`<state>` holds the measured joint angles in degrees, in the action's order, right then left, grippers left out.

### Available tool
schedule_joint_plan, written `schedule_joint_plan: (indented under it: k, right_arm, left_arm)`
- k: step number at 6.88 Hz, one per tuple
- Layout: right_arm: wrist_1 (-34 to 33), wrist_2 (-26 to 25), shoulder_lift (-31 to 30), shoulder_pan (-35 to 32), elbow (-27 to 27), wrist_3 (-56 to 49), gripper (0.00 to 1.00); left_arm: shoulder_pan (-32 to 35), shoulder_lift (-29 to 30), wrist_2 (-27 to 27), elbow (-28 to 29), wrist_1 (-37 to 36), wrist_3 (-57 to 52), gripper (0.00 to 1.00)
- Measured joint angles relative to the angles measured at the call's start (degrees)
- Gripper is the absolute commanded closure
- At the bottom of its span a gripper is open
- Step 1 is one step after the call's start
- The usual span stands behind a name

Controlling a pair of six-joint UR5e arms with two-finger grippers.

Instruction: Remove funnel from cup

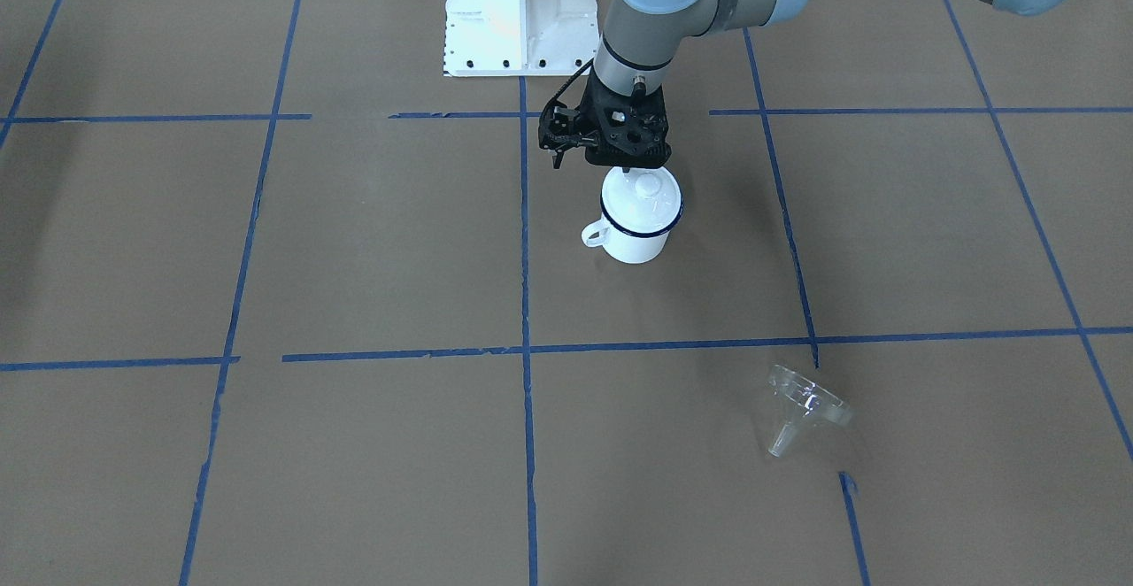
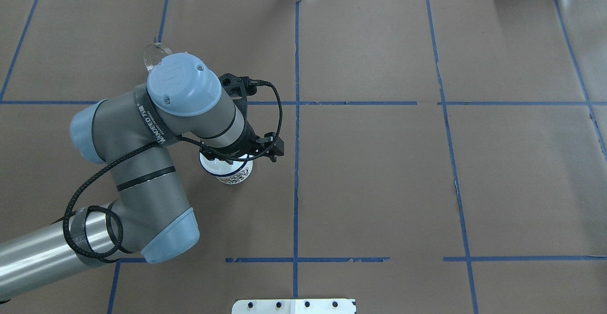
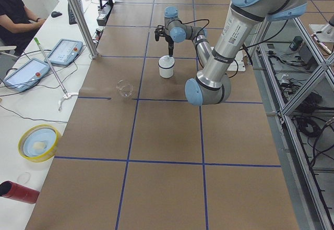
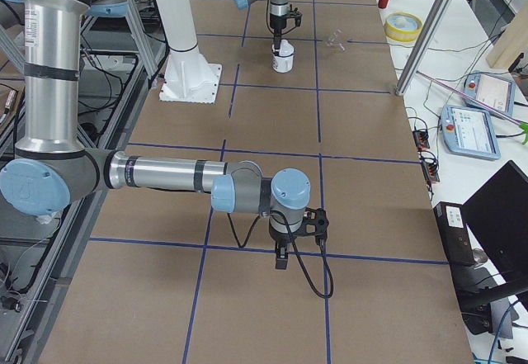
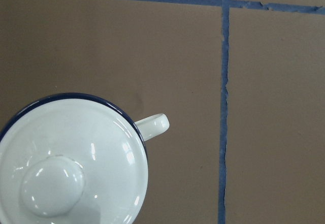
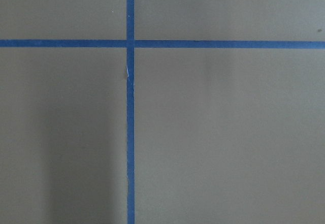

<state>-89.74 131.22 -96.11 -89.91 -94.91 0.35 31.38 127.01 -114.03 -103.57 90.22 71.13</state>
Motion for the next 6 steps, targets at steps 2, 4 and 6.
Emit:
schedule_joint_plan:
  k: [2, 4, 6]
  right_arm:
    - [0.0, 0.0, 0.0, 0.0, 0.1, 0.0, 0.0]
    - [0.0, 0.0, 0.0, 0.0, 0.0, 0.0, 0.0]
    - [0.0, 0.0, 0.0, 0.0, 0.0, 0.0, 0.0]
  left_arm:
    - [0.0, 0.0, 0.1, 0.7, 0.3, 0.0, 0.0]
    - [0.0, 0.0, 0.1, 0.3, 0.1, -0.1, 0.0]
    - [0.3, -0.8, -0.1, -2.8, -0.1, -0.2, 0.0]
